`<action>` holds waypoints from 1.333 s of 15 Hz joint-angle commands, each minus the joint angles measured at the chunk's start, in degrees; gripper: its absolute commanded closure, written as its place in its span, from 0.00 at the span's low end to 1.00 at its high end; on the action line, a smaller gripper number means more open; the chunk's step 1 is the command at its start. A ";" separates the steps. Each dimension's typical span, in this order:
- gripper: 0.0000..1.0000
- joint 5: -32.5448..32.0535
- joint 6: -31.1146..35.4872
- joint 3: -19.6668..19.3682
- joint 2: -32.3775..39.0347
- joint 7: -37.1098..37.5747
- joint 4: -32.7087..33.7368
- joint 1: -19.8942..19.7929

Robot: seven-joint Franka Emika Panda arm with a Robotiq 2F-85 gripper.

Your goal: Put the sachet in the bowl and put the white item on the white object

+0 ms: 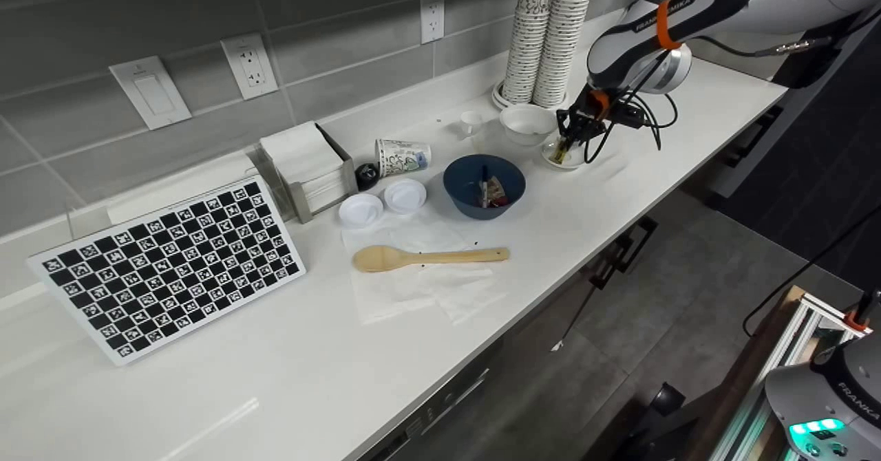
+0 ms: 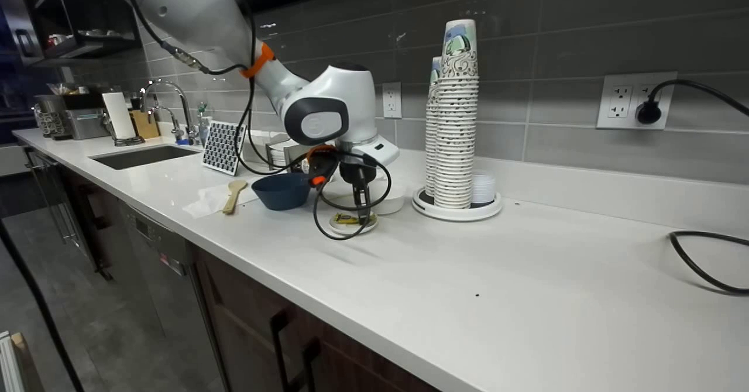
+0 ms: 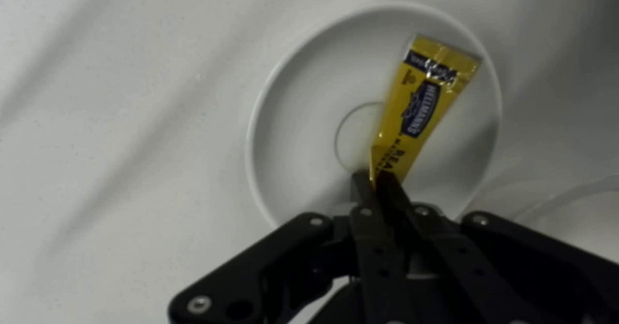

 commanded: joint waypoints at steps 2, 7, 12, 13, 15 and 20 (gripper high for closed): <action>1.00 -0.30 -2.71 -0.15 -1.85 -0.79 -0.10 0.61; 1.00 -4.06 -5.19 -1.21 -12.11 -0.89 -8.23 3.26; 1.00 0.33 -6.04 2.66 -22.14 -10.28 -14.13 4.61; 1.00 0.73 -5.21 3.31 -22.91 -11.01 -14.23 5.63; 1.00 1.55 -3.87 4.99 -22.58 -12.70 -12.44 7.68; 1.00 2.47 -4.62 7.69 -18.27 -11.80 -8.22 11.37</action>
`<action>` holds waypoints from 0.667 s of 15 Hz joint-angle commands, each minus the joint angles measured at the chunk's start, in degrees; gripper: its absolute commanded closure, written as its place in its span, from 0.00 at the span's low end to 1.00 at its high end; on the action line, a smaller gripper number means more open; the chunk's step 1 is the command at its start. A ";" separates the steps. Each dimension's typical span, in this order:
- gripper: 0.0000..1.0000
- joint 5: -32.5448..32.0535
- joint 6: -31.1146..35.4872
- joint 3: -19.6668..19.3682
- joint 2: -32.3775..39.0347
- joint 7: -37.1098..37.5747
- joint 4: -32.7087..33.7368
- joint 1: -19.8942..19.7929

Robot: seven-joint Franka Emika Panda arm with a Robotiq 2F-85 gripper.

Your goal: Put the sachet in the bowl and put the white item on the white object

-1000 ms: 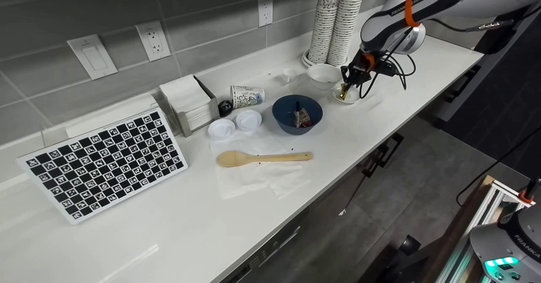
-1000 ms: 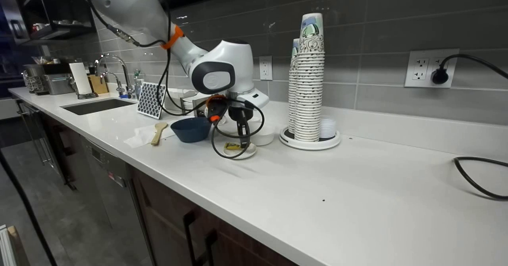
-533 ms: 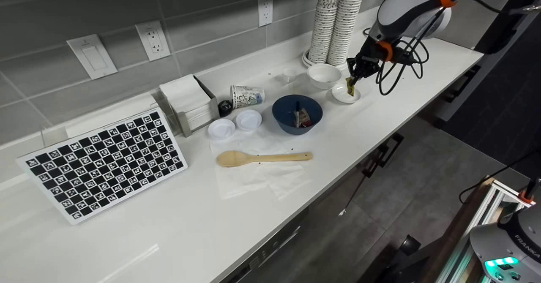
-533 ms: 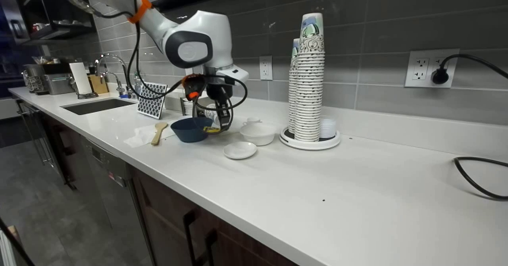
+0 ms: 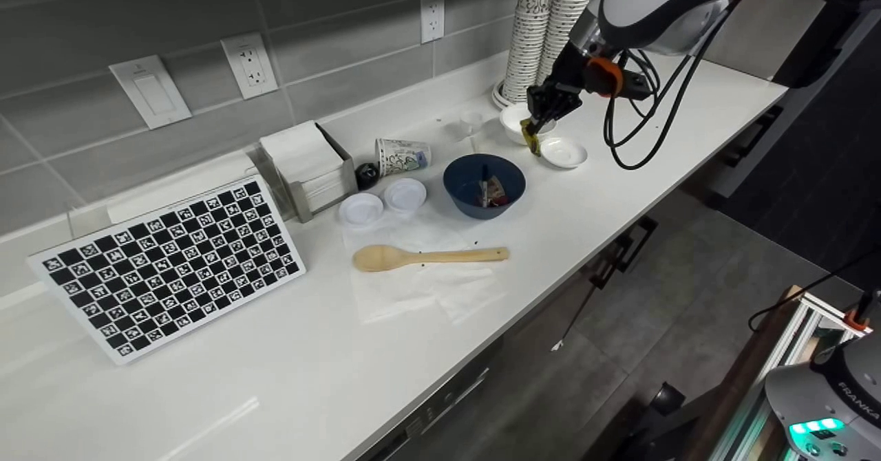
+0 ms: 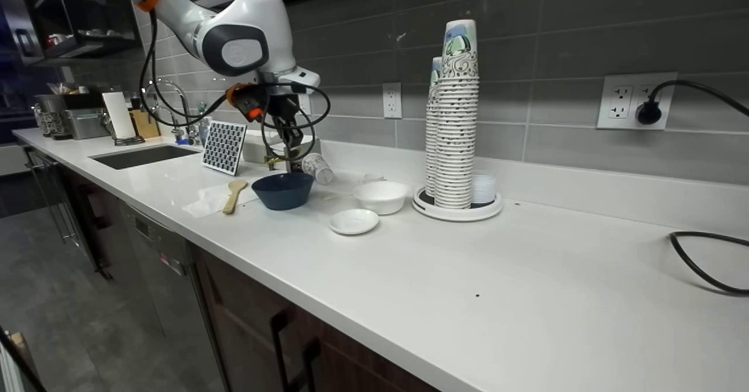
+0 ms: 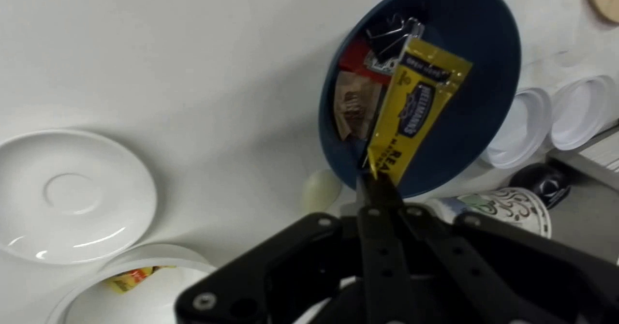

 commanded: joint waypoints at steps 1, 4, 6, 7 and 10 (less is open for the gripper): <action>1.00 2.28 0.21 1.36 4.75 -1.32 3.59 1.64; 1.00 1.61 -0.87 2.36 7.87 -1.01 6.17 2.38; 1.00 1.94 -1.27 3.44 10.16 -2.07 8.09 2.53; 1.00 1.98 -0.76 4.00 11.37 -2.53 9.19 2.65; 1.00 0.69 -0.68 4.78 15.37 -2.16 13.11 3.04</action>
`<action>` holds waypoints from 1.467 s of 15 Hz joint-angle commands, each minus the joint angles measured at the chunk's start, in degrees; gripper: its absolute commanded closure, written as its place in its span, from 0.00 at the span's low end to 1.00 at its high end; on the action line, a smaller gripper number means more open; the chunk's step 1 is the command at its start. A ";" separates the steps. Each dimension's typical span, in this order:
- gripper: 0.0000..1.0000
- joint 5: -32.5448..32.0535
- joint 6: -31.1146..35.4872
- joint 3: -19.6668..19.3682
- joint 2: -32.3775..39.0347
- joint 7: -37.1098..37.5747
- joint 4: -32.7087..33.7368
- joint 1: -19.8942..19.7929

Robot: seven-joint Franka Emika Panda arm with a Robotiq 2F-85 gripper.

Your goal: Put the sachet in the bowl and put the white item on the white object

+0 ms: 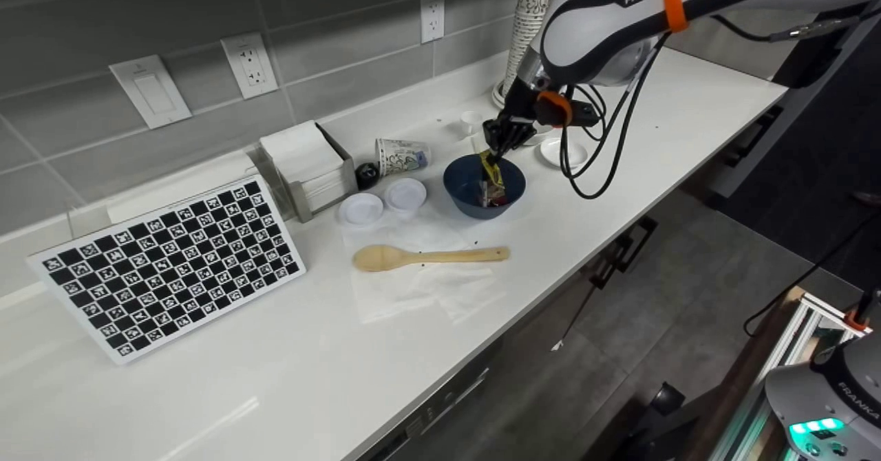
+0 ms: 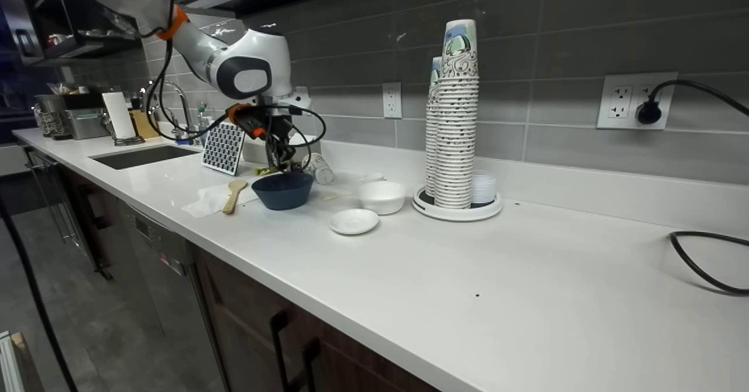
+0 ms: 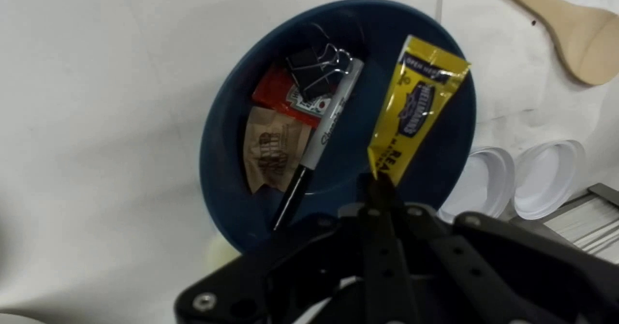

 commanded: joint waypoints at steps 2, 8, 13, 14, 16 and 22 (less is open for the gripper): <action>1.00 -0.26 -1.12 0.75 6.97 -0.52 7.70 0.59; 0.74 -0.11 -4.99 1.15 12.06 0.07 13.23 0.27; 0.42 -0.33 -9.22 0.97 11.03 0.03 14.03 0.00; 0.34 0.09 -10.26 1.04 9.69 -0.79 13.36 -0.53; 0.20 0.80 -12.02 1.18 6.79 -2.03 11.83 -1.31; 0.00 -3.38 -8.48 -3.20 -0.80 1.20 6.90 -0.98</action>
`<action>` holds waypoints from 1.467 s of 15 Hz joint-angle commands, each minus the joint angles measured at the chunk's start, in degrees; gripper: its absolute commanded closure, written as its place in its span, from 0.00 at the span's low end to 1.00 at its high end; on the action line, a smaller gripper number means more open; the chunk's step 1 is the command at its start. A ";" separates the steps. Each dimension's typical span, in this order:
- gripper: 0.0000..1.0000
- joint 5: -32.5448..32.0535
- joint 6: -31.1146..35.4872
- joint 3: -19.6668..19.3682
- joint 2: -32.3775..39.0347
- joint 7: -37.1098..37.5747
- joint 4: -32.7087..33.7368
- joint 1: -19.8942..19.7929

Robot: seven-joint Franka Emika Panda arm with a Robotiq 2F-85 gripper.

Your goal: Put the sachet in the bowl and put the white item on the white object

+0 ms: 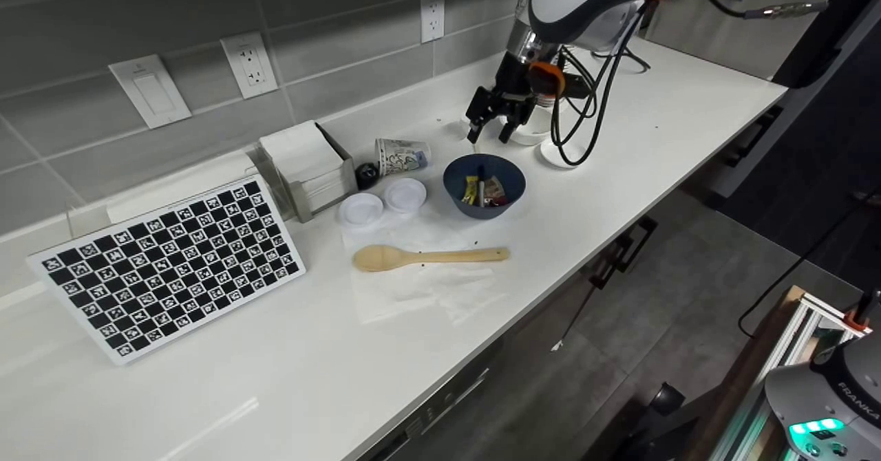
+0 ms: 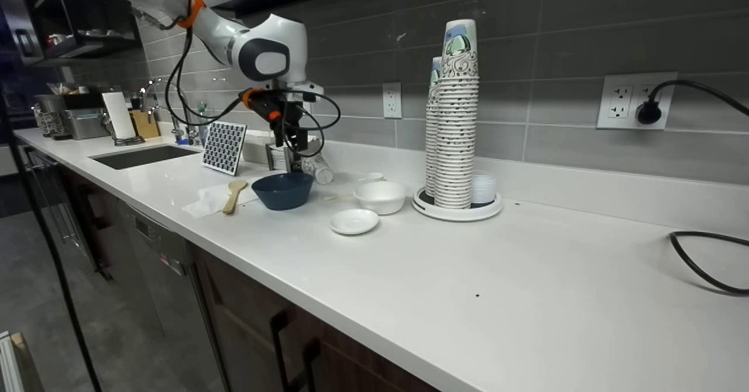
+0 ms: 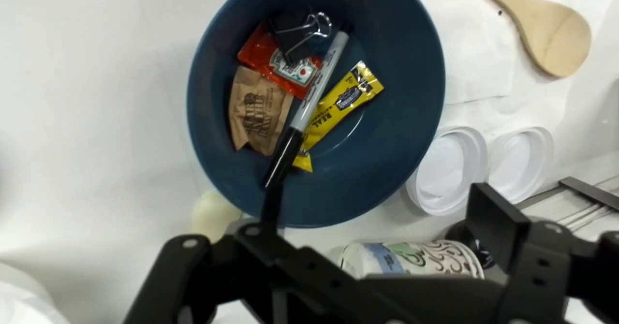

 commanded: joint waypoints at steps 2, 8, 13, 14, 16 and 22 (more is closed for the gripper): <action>0.00 -0.73 0.67 -1.50 -1.94 0.45 -1.00 -0.04; 0.00 -4.32 7.89 -3.68 4.21 10.97 3.41 2.54; 0.00 -12.02 2.57 -9.11 15.26 28.17 17.36 5.11; 0.00 -11.58 1.19 -9.35 17.45 29.84 20.36 4.97; 0.00 -10.11 -3.02 -9.39 20.89 32.76 26.10 4.57; 0.00 -10.11 -5.67 -8.65 24.17 35.01 31.16 3.68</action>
